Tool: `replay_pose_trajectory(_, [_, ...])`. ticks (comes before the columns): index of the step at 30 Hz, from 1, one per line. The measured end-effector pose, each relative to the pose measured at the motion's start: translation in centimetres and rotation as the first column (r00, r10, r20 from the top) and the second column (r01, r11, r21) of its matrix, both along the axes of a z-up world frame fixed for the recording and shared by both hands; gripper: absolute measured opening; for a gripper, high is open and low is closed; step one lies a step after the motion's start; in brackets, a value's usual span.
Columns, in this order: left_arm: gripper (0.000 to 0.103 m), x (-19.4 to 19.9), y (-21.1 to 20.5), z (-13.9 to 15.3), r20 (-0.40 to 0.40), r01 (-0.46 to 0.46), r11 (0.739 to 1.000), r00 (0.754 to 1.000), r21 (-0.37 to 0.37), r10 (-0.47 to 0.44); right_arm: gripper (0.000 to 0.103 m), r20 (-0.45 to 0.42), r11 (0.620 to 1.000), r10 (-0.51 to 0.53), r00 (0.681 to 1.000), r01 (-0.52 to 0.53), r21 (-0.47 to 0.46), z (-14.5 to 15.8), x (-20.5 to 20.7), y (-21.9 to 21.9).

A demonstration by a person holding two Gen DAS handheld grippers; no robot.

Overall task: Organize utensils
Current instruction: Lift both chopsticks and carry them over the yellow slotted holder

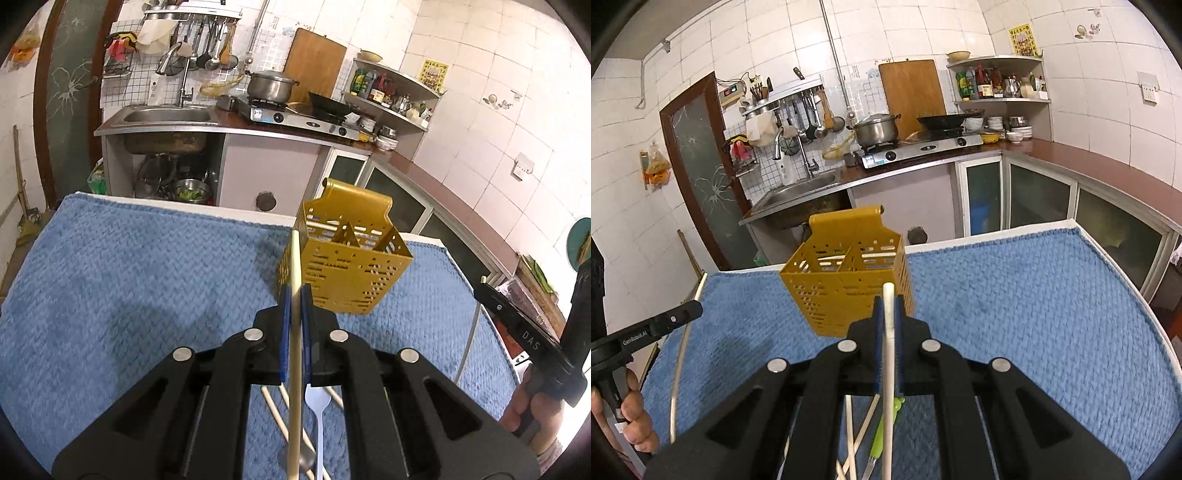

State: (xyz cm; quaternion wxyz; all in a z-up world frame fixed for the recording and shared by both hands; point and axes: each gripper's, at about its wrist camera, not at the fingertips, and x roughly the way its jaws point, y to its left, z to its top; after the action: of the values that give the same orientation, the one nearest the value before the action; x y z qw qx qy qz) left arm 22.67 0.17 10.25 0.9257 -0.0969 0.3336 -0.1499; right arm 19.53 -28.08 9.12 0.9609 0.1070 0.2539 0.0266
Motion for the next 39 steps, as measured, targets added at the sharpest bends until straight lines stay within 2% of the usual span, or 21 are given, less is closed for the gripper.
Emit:
replay_pose_trajectory(4, [0.004, 1.0, -0.1, 0.0, 0.003, 0.015, 0.999, 1.0, -0.046, -0.015, 0.006, 0.018, 1.0, -0.007, 1.0, 0.008, -0.021, 0.6, 0.7, -0.3])
replay_pose_trajectory(11, [0.004, 2.8, -1.6, 0.8, 0.017, 0.036, 0.999, 0.999, -0.019, -0.036, 0.006, 0.049, 0.999, -0.015, 0.999, 0.017, -0.042, 1.9, 1.8, -0.3])
replay_pose_trajectory(16, [0.004, 3.6, -2.6, 3.5, 0.082, 0.056, 0.998, 0.995, -0.012, -0.055, 0.006, 0.093, 0.998, -0.019, 0.995, 0.024, -0.052, 4.1, 2.8, -0.1])
replay_pose_trajectory(21, [0.004, 5.7, -4.3, 7.7, 0.182, 0.059, 0.998, 0.981, 0.008, -0.06, 0.006, 0.153, 0.996, -0.029, 0.988, 0.042, -0.078, 8.1, 5.3, 0.3])
replay_pose_trajectory(27, [0.004, 8.6, -6.4, 11.9, 0.303, 0.076, 0.997, 0.95, 0.0, -0.072, 0.006, 0.256, 0.993, -0.058, 0.965, 0.081, -0.081, 12.2, 8.1, 0.7])
replay_pose_trajectory(32, [0.004, 11.2, -8.1, 13.6, 0.429, 0.031, 1.0, 0.903, 0.002, -0.029, 0.006, 0.347, 0.989, -0.092, 0.933, 0.126, -0.076, 14.0, 10.8, 1.2])
replay_pose_trajectory(35, [0.004, 12.9, -9.3, 13.4, 0.477, 0.005, 1.0, 0.879, 0.001, -0.004, 0.006, 0.403, 0.986, -0.114, 0.908, 0.152, -0.064, 14.2, 12.1, 1.5])
replay_pose_trajectory(39, [0.004, 14.4, -10.3, 10.6, 0.502, -0.013, 1.0, 0.864, -0.025, 0.024, 0.006, 0.439, 0.986, -0.123, 0.89, 0.159, -0.045, 12.4, 13.5, 1.8])
